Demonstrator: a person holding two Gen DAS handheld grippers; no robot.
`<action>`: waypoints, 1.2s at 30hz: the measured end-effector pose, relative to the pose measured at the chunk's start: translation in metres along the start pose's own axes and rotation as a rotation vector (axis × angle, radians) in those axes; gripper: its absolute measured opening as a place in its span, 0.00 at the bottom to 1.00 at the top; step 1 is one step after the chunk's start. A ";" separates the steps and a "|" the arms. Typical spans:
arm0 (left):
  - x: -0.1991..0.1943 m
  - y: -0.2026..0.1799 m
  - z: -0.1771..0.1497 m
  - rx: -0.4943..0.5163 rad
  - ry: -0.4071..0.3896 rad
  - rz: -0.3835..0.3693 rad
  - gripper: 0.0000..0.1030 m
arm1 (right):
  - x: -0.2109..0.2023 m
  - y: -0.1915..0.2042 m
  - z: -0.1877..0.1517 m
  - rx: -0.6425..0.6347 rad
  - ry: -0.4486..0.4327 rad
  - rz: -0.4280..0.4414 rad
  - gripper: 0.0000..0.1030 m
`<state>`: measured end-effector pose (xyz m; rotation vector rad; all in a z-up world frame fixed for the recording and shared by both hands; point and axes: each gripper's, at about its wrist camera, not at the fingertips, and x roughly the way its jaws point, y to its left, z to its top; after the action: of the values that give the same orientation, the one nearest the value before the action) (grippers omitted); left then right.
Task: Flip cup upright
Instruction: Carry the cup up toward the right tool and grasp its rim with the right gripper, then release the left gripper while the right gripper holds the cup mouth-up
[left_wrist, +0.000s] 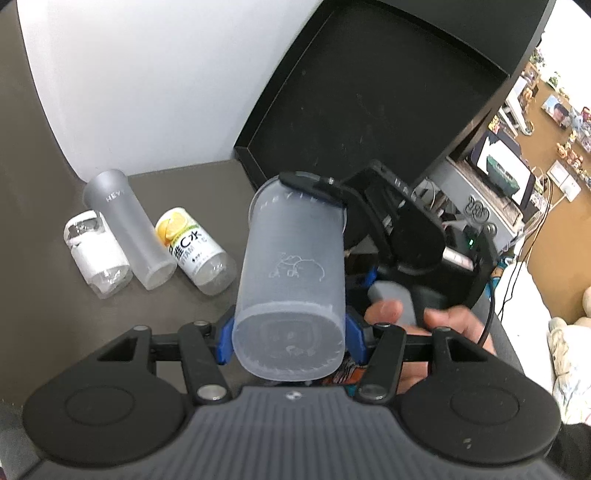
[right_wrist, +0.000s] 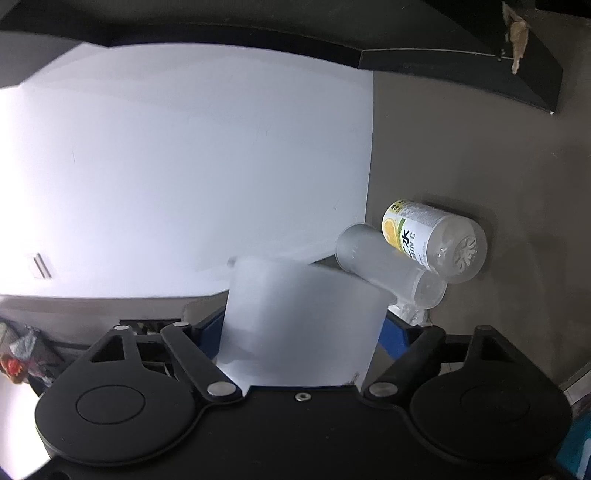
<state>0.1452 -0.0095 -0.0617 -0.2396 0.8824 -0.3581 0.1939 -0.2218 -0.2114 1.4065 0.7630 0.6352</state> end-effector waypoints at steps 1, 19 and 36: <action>0.001 0.002 -0.002 0.000 0.010 -0.002 0.55 | -0.001 0.002 0.000 -0.012 -0.004 -0.001 0.76; 0.008 0.039 -0.016 -0.115 0.121 0.131 0.56 | -0.016 0.051 -0.004 -0.314 -0.105 -0.055 0.73; 0.014 0.058 0.022 -0.201 0.063 0.195 0.57 | -0.018 0.104 -0.040 -0.875 -0.246 -0.272 0.73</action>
<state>0.1823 0.0393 -0.0780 -0.3266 0.9960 -0.0958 0.1567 -0.2031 -0.1068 0.5462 0.3804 0.4765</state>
